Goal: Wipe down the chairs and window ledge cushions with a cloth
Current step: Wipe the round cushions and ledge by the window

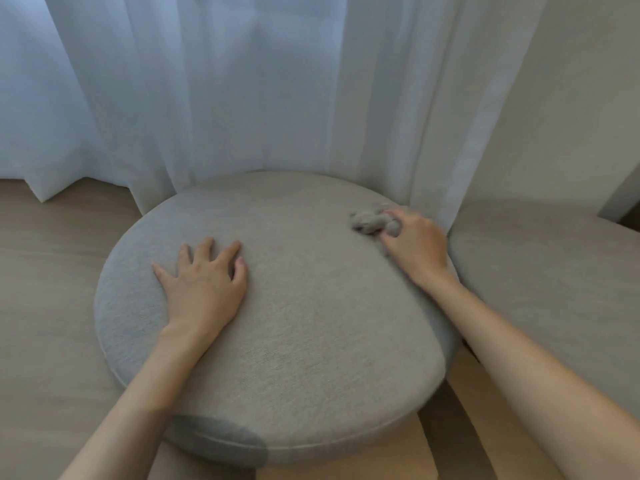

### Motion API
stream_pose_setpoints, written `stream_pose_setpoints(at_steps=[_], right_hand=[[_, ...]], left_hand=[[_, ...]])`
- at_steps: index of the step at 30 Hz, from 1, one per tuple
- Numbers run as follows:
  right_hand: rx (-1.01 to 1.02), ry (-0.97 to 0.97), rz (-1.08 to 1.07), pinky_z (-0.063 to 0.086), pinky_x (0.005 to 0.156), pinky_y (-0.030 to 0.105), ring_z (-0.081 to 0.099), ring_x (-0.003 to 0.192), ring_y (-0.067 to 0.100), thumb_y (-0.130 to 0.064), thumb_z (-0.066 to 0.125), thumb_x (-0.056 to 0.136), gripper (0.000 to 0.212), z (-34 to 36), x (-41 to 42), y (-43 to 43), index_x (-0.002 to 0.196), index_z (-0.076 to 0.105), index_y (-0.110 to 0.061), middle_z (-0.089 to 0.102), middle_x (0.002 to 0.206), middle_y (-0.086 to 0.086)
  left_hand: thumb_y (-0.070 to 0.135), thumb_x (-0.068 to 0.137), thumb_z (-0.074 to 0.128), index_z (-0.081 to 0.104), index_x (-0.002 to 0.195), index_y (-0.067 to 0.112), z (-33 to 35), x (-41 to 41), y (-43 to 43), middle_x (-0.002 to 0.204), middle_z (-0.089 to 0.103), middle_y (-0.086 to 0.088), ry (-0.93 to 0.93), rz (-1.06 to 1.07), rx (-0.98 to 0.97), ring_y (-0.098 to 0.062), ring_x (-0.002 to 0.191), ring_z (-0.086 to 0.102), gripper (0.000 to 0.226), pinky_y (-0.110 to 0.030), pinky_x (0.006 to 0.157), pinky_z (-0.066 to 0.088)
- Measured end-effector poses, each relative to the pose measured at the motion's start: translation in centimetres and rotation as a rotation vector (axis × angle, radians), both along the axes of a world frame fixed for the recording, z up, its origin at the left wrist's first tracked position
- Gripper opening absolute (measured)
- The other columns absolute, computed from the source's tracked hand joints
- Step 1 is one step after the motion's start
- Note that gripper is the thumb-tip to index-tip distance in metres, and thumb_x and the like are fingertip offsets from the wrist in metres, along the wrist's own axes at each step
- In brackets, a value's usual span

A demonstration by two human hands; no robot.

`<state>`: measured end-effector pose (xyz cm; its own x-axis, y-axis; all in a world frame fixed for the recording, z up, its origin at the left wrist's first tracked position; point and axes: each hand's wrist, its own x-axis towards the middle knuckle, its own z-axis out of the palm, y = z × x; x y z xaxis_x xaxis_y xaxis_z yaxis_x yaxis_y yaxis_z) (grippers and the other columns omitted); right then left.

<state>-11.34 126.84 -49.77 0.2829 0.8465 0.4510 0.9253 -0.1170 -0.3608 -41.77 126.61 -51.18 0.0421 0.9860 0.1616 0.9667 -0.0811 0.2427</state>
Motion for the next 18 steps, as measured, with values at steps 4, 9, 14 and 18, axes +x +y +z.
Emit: stream_pose_setpoints(at_steps=[4, 9, 14, 18], right_hand=[[0.008, 0.171, -0.2, 0.039, 0.067, 0.033, 0.06, 0.099, 0.036, -0.027, 0.061, 0.083, 0.031, -0.2, 3.9, -0.9, 0.114, 0.066, -0.022, 0.068, 0.108, 0.014], [0.019, 0.203, 0.006, 0.036, 0.065, 0.027, 0.063, 0.09, 0.025, -0.029, 0.065, 0.079, 0.027, -0.1, -1.7, -5.5, 0.106, 0.069, -0.026, 0.071, 0.094, 0.004], [0.002, 0.168, 0.309, 0.047, 0.072, 0.024, 0.066, 0.088, 0.013, -0.046, 0.059, 0.072, 0.036, -0.4, -7.8, -10.7, 0.107, 0.067, -0.039, 0.072, 0.099, -0.012], [0.013, 0.051, 0.165, 0.044, 0.071, 0.028, 0.064, 0.096, 0.022, -0.033, 0.065, 0.08, 0.031, -0.3, -3.2, -8.9, 0.11, 0.066, -0.037, 0.07, 0.109, -0.006]], left_hand=[[0.048, 0.097, 0.021, 0.03, 0.144, 0.042, -0.4, 0.4, -1.0, 0.156, 0.024, -0.002, 0.012, -0.016, -0.013, -0.03, 0.145, 0.012, 0.049, -0.066, 0.109, 0.002], [0.048, 0.096, 0.023, 0.035, 0.143, 0.041, -0.5, 0.7, -1.3, 0.154, 0.028, -0.002, 0.028, 0.005, 0.008, -0.03, 0.144, 0.016, 0.049, -0.067, 0.108, 0.004], [0.046, 0.096, 0.027, 0.039, 0.141, 0.039, -0.2, 0.9, -1.5, 0.153, 0.031, -0.004, 0.011, 0.016, 0.009, -0.031, 0.142, 0.019, 0.047, -0.067, 0.108, 0.005], [0.043, 0.097, 0.031, 0.045, 0.139, 0.037, 0.0, 0.5, -2.0, 0.15, 0.035, -0.003, -0.035, -0.008, 0.042, -0.027, 0.141, 0.023, 0.045, -0.063, 0.11, 0.007]])
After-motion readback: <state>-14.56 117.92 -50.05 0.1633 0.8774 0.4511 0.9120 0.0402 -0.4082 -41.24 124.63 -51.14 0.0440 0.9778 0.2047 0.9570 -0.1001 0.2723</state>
